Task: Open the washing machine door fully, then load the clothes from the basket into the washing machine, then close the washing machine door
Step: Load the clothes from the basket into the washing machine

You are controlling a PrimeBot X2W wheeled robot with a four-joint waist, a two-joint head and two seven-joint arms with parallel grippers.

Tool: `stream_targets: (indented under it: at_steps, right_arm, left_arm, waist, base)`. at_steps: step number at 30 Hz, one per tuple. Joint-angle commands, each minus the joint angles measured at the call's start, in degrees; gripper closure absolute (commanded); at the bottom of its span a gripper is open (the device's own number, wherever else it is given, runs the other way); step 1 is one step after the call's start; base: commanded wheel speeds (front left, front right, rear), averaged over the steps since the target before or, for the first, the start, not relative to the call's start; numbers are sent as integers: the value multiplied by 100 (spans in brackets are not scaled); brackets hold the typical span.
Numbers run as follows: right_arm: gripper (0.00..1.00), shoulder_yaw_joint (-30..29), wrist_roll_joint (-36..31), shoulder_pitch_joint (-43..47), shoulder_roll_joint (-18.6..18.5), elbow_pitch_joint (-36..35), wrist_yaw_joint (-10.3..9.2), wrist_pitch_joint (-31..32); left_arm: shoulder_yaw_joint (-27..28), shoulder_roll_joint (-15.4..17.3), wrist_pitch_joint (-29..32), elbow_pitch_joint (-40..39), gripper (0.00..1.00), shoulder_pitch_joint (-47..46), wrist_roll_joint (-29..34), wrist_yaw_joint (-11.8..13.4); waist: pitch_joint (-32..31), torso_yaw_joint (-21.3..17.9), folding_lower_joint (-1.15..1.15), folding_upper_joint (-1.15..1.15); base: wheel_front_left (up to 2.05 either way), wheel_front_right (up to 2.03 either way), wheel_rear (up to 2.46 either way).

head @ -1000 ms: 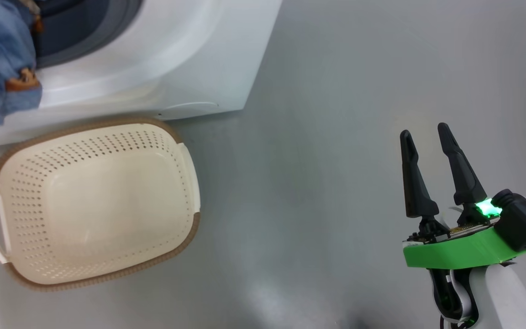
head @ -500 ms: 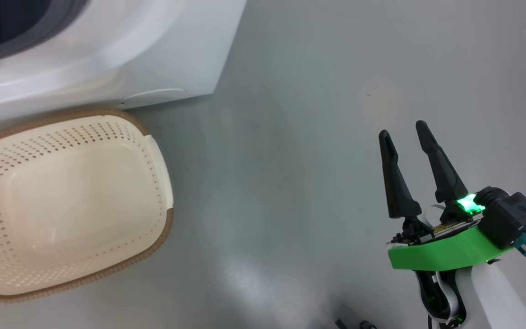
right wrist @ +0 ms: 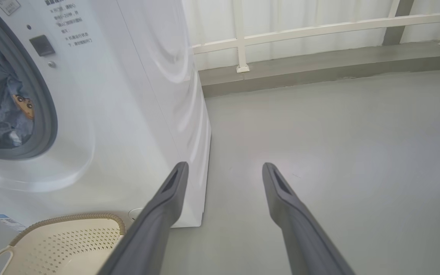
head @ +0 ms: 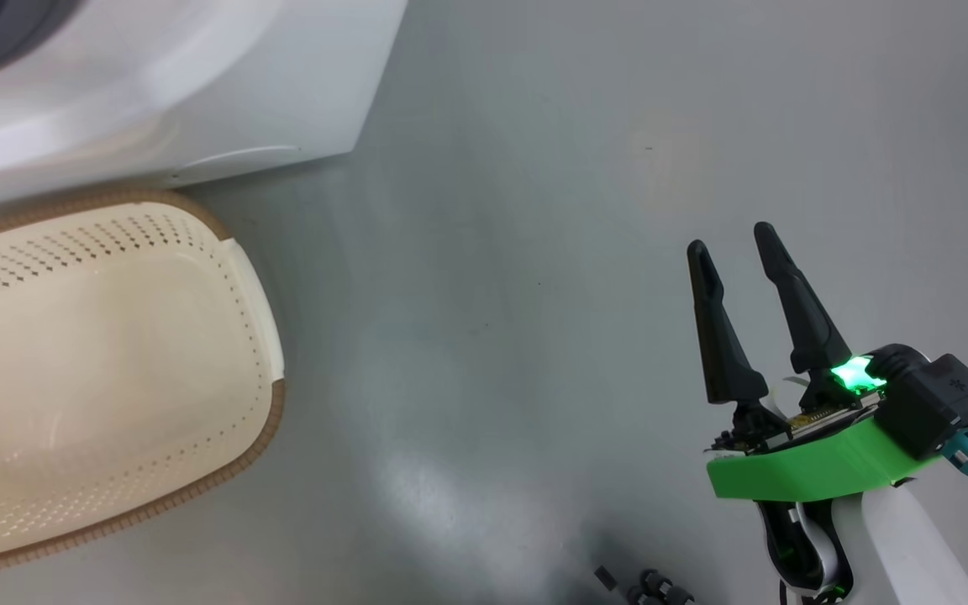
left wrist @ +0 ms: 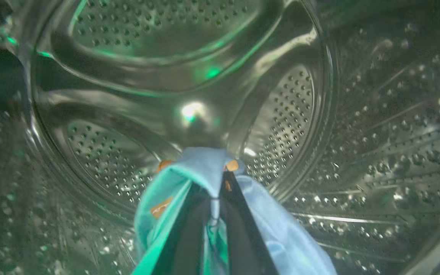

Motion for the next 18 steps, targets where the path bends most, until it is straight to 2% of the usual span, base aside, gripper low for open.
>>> stream_targets:
  at_steps: [1, 6, 10, 11, 12, 14, 15, 16, 18]
  right_arm:
    - [0, 94, 60, -83, -47, -142, 41, -44]
    - [0, 114, 77, -142, -47, -161, 41, -44]
    - [0, 129, 75, -159, -47, -174, 41, -44]
    - [0, 132, 75, -159, -47, -171, 41, -44]
    - [0, 131, 75, -161, -47, -169, 41, -44]
    - [0, 120, 77, -163, -47, -162, 41, -44]
    - [0, 115, 78, -166, -47, -161, 41, -44]
    - [0, 112, 80, -171, -47, -160, 41, -44]
    - [0, 104, 82, -175, -47, -157, 41, -44]
  left_arm:
    - [160, 279, -29, -355, 100, 14, 139, 33]
    - [382, 261, -29, -628, 100, 181, 289, 23]
    - [293, 202, -29, -311, 100, 401, 438, -10]
    - [278, 186, -29, -192, 97, 410, 434, -17]
    - [263, 178, -29, -75, 89, 405, 432, -23]
    - [199, 149, -29, 256, 54, 372, 411, -32]
    - [119, 159, -29, 352, 12, 323, 451, -37]
    - [80, 156, -29, 453, 0, 269, 449, -39]
    - [9, 113, -29, 675, 0, 173, 400, -43]
  waist:
    - [40, -5, 0, 0]
    - [97, -2, 0, 0]
    - [115, 28, 0, 0]
    - [116, 35, 0, 0]
    - [117, 42, 0, 0]
    - [105, 59, 0, 0]
    - [106, 66, 0, 0]
    - [103, 75, 0, 0]
    - [91, 98, 0, 0]
  base:
    - [0, 0, 0]
    - [0, 0, 0]
    - [0, 0, 0]
    - [0, 0, 0]
    - [0, 0, 0]
    - [0, 0, 0]
    - [0, 0, 0]
    - [0, 0, 0]
    - [0, 0, 0]
